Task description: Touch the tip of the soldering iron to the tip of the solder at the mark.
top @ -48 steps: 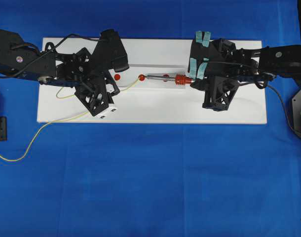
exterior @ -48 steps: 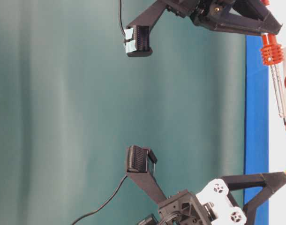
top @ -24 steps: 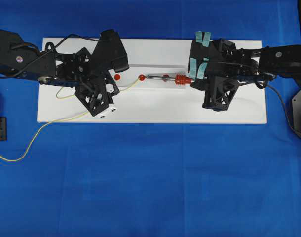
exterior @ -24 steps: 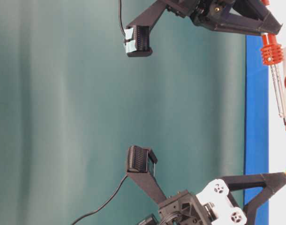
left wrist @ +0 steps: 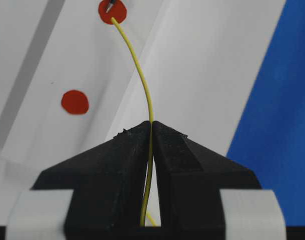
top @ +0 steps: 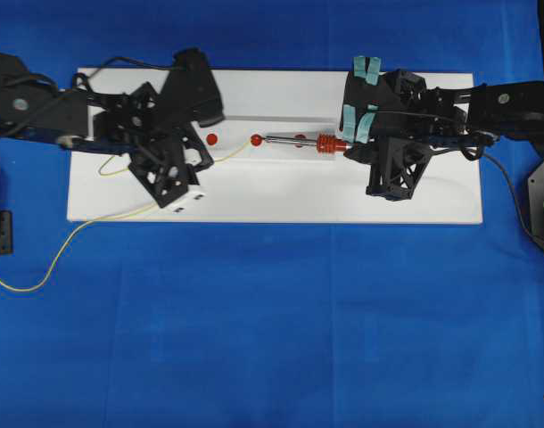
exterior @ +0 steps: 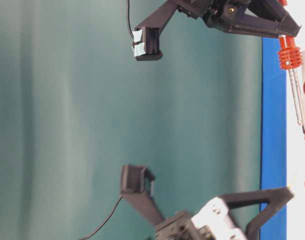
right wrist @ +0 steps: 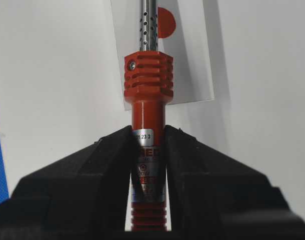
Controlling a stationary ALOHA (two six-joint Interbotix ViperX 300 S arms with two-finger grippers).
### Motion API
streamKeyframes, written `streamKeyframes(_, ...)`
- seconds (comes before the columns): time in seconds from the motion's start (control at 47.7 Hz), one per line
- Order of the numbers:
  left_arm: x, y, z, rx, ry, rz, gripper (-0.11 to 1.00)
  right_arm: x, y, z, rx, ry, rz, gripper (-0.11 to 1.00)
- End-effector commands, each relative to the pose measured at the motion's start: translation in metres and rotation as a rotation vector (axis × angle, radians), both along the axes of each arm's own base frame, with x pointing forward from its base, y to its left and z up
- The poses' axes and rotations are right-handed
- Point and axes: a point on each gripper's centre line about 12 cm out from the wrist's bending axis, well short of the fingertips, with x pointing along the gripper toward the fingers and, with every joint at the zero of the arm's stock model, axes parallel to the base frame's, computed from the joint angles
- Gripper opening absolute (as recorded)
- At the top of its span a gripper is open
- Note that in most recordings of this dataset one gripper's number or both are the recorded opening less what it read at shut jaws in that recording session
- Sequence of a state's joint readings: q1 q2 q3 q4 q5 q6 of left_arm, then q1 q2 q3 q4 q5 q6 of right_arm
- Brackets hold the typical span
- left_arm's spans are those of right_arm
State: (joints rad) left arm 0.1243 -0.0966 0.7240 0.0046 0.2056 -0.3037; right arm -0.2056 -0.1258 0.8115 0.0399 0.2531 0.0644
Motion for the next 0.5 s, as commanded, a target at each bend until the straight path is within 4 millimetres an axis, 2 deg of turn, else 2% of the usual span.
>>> streamKeyframes(0.0, -0.004, -0.001, 0.022, 0.010, -0.074, -0.001, 0.02, 0.004, 0.000, 0.008, -0.006, -0.027, 0.001, 0.06)
streamKeyframes(0.147, -0.013, -0.002, 0.028, 0.013, -0.124, 0.000, 0.02, 0.004, 0.000, 0.007, -0.006, -0.027, 0.001, 0.06)
streamKeyframes(0.356, -0.014, -0.002, 0.027, 0.011, -0.128, 0.004, 0.02, 0.003, -0.001, 0.009, -0.009, -0.031, 0.002, 0.06)
streamKeyframes(0.482, -0.014, -0.002, 0.027, 0.011, -0.127, 0.002, 0.02, -0.005, -0.001, 0.019, -0.016, -0.063, -0.003, 0.06)
